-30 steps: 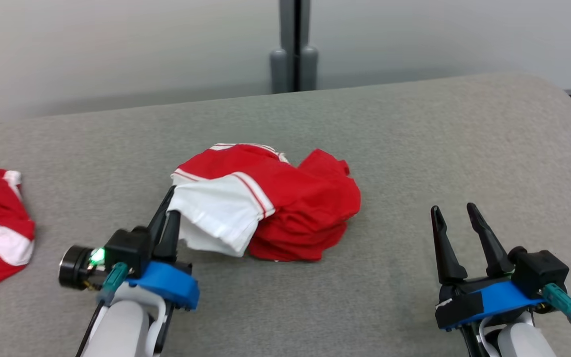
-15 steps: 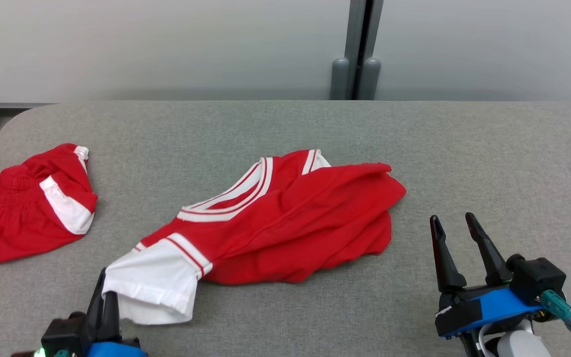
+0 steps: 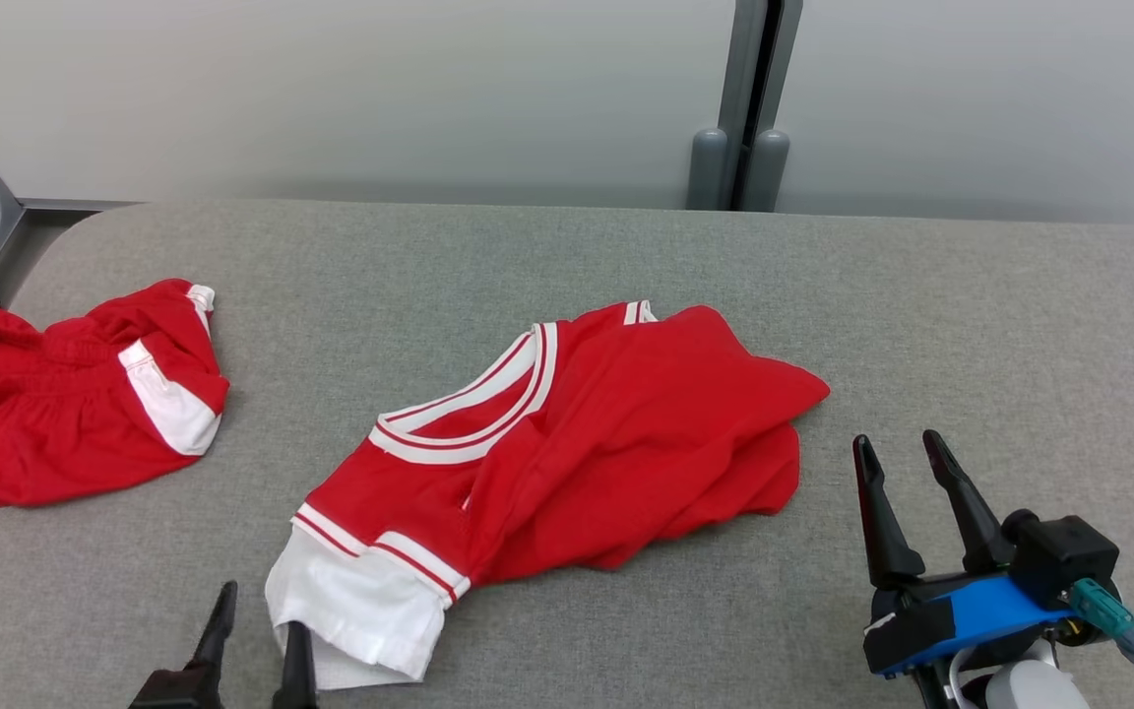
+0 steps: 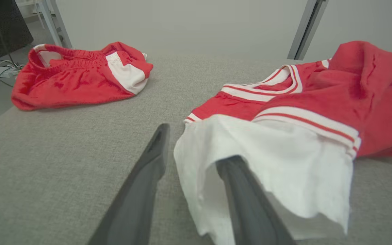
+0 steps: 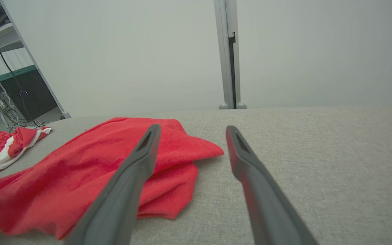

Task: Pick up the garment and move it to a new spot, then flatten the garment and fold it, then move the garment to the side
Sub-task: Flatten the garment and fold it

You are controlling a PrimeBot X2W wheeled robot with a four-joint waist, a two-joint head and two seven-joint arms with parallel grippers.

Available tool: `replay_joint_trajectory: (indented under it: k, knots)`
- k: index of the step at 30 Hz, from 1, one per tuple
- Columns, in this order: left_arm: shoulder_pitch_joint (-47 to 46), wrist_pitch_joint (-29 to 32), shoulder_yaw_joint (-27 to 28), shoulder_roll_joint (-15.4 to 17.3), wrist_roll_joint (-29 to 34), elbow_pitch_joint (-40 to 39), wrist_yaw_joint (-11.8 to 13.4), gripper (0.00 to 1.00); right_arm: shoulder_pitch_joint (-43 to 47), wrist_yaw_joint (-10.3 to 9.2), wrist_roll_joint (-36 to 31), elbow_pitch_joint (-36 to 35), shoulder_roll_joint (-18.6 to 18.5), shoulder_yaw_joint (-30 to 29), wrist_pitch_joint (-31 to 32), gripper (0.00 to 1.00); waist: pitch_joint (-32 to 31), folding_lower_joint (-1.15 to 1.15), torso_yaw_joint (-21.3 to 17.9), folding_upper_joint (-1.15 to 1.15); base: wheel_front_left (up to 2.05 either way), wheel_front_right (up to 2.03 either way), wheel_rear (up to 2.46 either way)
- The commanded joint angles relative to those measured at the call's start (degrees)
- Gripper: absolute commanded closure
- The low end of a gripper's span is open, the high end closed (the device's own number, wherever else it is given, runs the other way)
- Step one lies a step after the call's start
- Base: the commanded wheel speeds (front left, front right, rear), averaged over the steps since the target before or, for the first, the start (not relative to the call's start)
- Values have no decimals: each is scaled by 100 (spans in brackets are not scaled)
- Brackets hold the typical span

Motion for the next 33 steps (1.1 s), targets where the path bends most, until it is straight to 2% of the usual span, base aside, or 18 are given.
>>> replay_joint_trajectory:
  k: [1, 9, 16, 26, 33]
  knots:
    - [-132, -18, -11, -6, 80, -107, -34, 0, 28, 3, -14, 12, -25, 12, -22, 0, -25, 1, -3, 0, 0, 0, 0]
    - [-264, -17, -227, -59, 232, -795, -233, 0, 82, 3, 47, 43, -26, 36, -22, 0, -133, 1, -62, 0, 0, 0, 0]
    - [-402, -17, -422, -111, 209, -1235, -297, 0, 111, 3, 85, 46, -26, 54, -22, 0, -174, 1, -173, 0, 0, 0, 0]
    - [-368, -18, 256, -101, 49, -1390, -63, 0, 103, 3, 4, 33, -25, -6, -22, 0, -175, 1, -522, 0, 0, 0, 0]
    - [-324, -18, 550, -84, 43, -1142, 18, 0, 113, 3, -41, 44, -25, -38, -22, 0, -185, 1, -620, 0, 0, 0, 0]
